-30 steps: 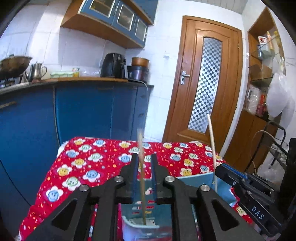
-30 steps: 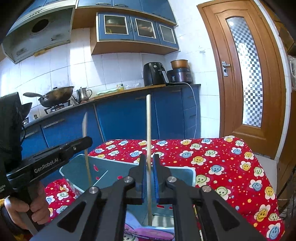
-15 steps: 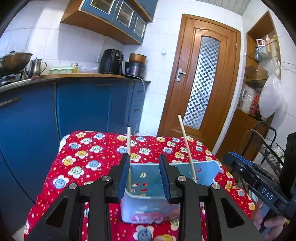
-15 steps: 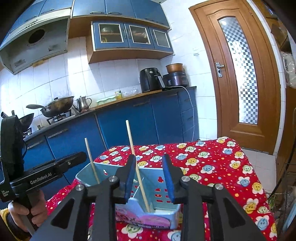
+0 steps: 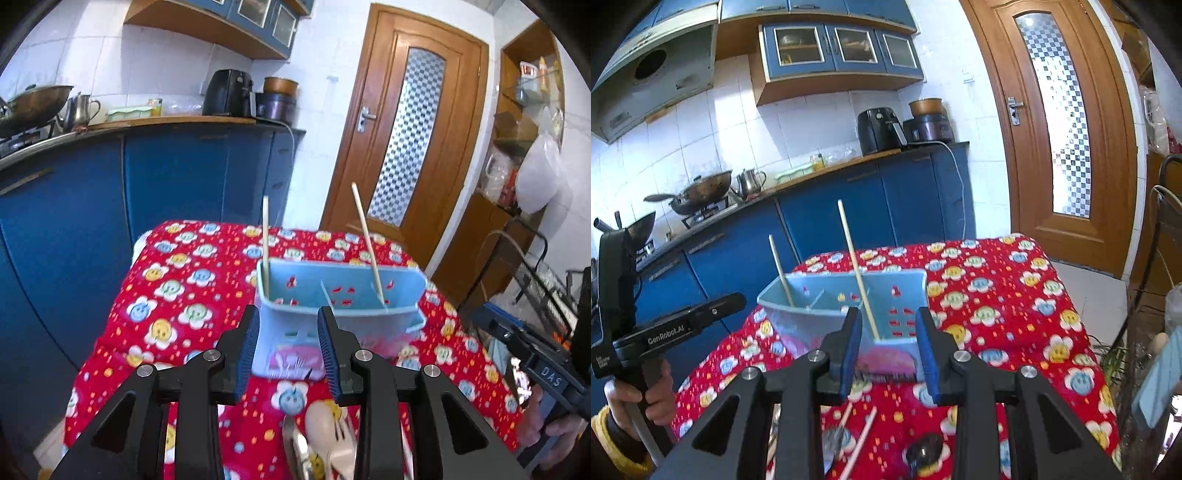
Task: Organize utensils
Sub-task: 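Move both open tools back down to the row of utensils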
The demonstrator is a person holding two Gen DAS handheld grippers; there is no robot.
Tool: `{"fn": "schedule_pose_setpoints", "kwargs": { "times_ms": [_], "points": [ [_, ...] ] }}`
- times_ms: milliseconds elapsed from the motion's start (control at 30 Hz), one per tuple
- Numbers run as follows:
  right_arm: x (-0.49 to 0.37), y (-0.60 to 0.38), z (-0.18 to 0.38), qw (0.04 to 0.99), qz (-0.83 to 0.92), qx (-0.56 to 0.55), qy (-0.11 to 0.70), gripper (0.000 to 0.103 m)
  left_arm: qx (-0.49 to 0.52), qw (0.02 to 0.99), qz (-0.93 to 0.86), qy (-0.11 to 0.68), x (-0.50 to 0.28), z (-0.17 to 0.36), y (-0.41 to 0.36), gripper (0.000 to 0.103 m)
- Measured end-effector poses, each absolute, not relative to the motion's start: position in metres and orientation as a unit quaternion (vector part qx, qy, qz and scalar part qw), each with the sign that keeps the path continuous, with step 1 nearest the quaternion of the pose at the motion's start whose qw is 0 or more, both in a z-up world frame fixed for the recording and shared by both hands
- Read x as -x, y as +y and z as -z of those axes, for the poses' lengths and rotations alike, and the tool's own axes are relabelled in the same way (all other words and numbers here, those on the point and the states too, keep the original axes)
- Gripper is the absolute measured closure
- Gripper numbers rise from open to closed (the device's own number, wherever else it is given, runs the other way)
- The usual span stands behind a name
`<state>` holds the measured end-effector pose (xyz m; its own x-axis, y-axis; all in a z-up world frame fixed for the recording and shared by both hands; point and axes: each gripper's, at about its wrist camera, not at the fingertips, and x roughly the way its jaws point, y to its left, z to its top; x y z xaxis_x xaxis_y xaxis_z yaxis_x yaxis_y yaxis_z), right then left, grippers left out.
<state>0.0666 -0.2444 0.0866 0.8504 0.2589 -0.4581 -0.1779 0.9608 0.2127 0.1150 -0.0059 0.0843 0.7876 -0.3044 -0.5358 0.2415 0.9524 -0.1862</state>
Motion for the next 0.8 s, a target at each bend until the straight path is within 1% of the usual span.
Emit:
{"fn": "schedule_pose_setpoints", "kwargs": {
  "times_ms": [267, 667, 800],
  "points": [
    [-0.046, -0.248, -0.068, 0.942, -0.105, -0.075, 0.309, 0.07, 0.028, 0.925, 0.137, 0.352, -0.104, -0.061, -0.01, 0.07],
    [-0.047, -0.254, -0.029, 0.896, -0.098, -0.091, 0.424, 0.07, -0.016, 0.893, 0.134, 0.429, -0.096, -0.027, -0.02, 0.07],
    [-0.048, -0.255, -0.017, 0.878, -0.101, -0.097, 0.459, 0.07, -0.014, 0.879, 0.134, 0.457, -0.097, -0.015, -0.018, 0.07]
  ]
}}
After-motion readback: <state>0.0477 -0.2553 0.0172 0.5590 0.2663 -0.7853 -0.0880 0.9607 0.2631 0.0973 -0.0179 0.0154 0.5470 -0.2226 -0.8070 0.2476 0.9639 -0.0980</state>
